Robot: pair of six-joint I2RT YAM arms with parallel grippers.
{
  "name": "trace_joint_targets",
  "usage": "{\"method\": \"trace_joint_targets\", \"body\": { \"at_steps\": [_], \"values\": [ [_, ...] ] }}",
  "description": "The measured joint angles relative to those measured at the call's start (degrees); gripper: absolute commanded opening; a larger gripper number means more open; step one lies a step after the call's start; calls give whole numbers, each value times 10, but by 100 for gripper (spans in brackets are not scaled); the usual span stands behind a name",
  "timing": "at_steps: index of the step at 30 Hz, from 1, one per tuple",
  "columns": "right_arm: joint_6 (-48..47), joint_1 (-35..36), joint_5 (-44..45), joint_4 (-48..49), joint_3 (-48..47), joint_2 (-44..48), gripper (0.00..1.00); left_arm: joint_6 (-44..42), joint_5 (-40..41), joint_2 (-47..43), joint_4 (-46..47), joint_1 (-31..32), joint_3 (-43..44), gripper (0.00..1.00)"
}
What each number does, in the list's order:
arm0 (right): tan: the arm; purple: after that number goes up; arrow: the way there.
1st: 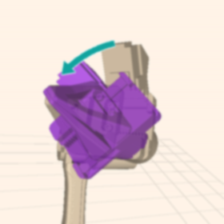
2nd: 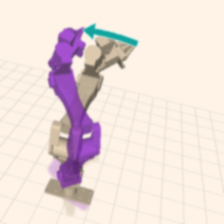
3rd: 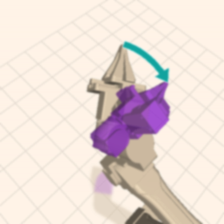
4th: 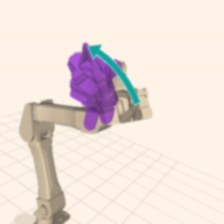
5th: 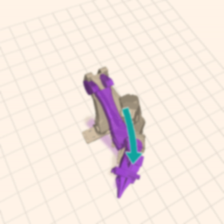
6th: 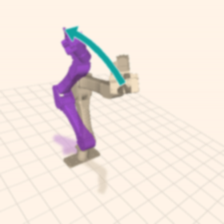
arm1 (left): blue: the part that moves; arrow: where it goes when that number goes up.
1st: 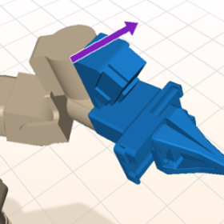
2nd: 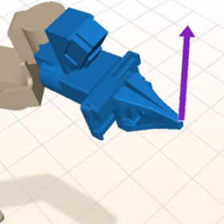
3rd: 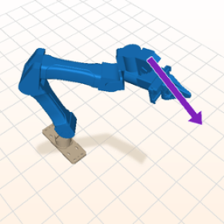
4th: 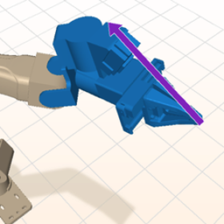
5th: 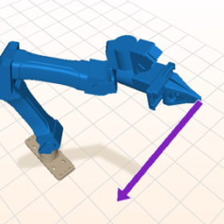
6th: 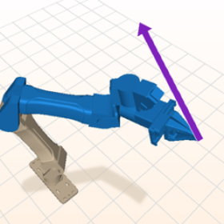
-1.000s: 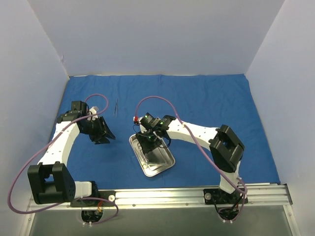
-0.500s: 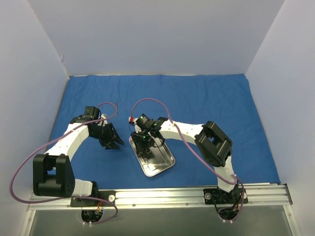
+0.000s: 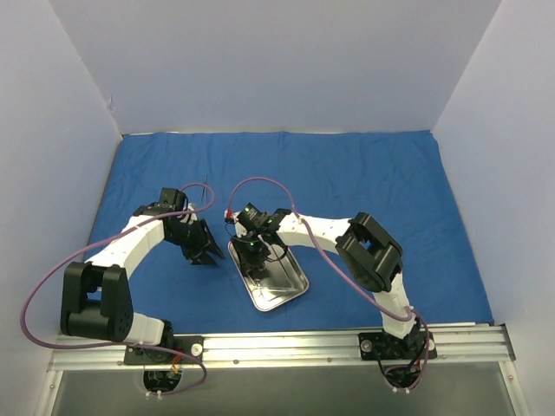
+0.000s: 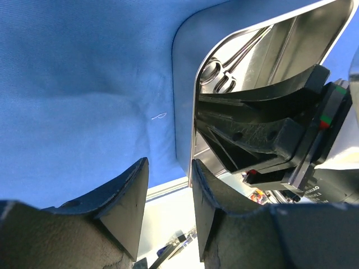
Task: Open and lay out the surgical kit
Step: Pick up the medical item from the container, then place the medical item in the surgical kit.
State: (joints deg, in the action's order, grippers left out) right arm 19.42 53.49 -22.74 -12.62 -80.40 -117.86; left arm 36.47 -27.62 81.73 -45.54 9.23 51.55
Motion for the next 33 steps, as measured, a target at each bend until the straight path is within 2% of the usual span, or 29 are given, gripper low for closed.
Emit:
{"method": "trace_joint_targets", "body": {
  "at_steps": [4,12,19,26,33],
  "values": [
    [-1,-1,9,-6,-3,-1,0,-1,1,0,0,0,0,45],
    [4,-19,19,-26,-4,9,0,-24,-3,-3,-5,0,21,48],
    [7,-97,-30,-25,50,129,0,-44,-80,-47,34,0,36,52],
    [70,-151,-159,77,87,253,0,-1,-203,-89,182,1,36,56],
    [172,-157,-240,207,100,269,0,129,-282,-107,414,1,14,57]
  ]
}}
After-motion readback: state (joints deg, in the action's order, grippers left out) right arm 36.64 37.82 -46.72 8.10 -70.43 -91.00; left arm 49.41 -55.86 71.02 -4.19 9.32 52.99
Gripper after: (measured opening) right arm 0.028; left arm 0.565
